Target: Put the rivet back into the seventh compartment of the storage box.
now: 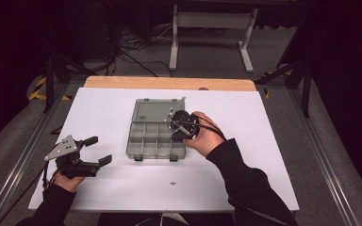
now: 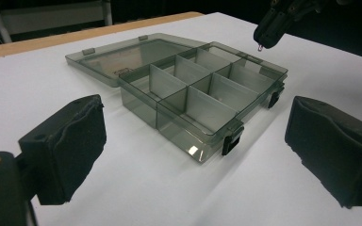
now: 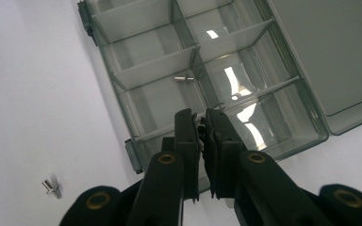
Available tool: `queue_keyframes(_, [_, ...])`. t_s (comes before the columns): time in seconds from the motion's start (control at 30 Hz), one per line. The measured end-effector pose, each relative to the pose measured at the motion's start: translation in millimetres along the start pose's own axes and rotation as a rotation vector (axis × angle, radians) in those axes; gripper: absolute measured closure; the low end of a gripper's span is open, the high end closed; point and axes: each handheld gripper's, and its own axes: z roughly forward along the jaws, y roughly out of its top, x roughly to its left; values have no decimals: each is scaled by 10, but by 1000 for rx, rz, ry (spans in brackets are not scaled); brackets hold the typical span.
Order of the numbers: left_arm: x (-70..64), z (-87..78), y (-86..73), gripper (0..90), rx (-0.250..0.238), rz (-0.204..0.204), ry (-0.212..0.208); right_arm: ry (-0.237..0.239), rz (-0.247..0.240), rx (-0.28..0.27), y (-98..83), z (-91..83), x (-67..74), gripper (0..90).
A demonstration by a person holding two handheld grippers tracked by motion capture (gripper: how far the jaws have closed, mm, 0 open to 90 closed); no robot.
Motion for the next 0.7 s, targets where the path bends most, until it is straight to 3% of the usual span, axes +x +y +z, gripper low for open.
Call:
queue_keyframes(0.23, [1, 6, -3, 64, -3, -2, 3, -3, 10, 1, 20, 36, -54, 840])
queue_keyframes(0.7, [2, 1, -3, 64, -6, -3, 4, 27, 10, 13, 85, 245, -19, 840])
